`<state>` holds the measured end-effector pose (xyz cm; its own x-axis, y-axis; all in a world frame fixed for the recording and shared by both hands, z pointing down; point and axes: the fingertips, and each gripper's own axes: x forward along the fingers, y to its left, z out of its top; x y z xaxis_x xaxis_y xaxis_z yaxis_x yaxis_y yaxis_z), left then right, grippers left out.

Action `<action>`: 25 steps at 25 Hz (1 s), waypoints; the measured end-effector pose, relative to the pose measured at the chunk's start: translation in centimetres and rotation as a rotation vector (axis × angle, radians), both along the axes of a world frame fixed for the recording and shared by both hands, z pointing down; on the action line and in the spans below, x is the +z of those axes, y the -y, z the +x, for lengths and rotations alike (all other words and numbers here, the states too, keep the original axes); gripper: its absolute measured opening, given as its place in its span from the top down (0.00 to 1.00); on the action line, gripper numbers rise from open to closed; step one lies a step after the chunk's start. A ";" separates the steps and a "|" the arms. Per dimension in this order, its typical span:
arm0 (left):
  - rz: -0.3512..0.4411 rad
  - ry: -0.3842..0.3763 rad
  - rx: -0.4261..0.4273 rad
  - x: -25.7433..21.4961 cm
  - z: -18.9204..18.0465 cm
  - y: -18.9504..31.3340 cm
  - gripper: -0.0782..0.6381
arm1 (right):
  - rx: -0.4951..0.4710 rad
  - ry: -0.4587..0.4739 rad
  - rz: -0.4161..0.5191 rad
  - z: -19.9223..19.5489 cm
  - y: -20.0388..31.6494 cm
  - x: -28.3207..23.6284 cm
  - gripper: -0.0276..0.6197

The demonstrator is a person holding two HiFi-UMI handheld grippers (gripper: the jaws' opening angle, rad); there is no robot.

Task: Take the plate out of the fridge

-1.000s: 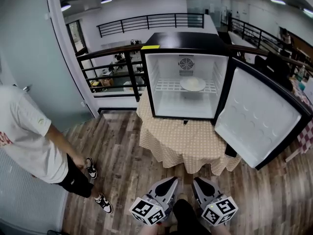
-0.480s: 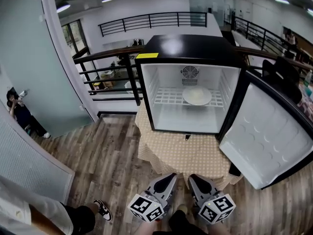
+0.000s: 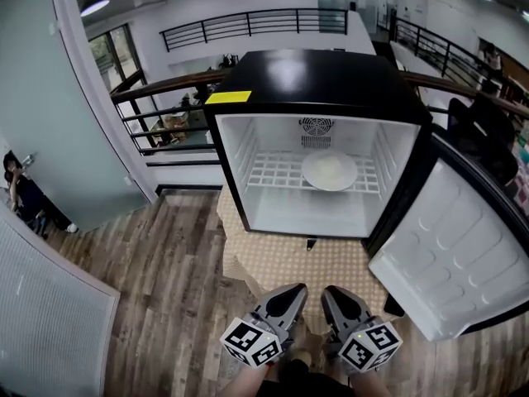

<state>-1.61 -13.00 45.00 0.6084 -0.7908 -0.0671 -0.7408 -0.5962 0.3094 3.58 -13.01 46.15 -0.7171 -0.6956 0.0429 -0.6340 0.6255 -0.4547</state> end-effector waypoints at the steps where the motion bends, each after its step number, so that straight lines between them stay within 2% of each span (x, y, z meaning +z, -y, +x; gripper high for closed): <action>1: 0.003 0.000 0.005 -0.1 0.2 0.8 0.88 | 0.004 0.006 -0.002 0.2 0.8 0.0 0.88; 10: 0.022 0.000 0.039 -0.5 1.6 5.4 0.88 | 0.009 0.028 0.004 0.3 5.3 -0.7 0.88; 25: 0.009 0.005 0.081 -0.9 0.9 10.6 0.88 | 0.113 0.187 -0.115 0.5 11.2 -1.4 0.88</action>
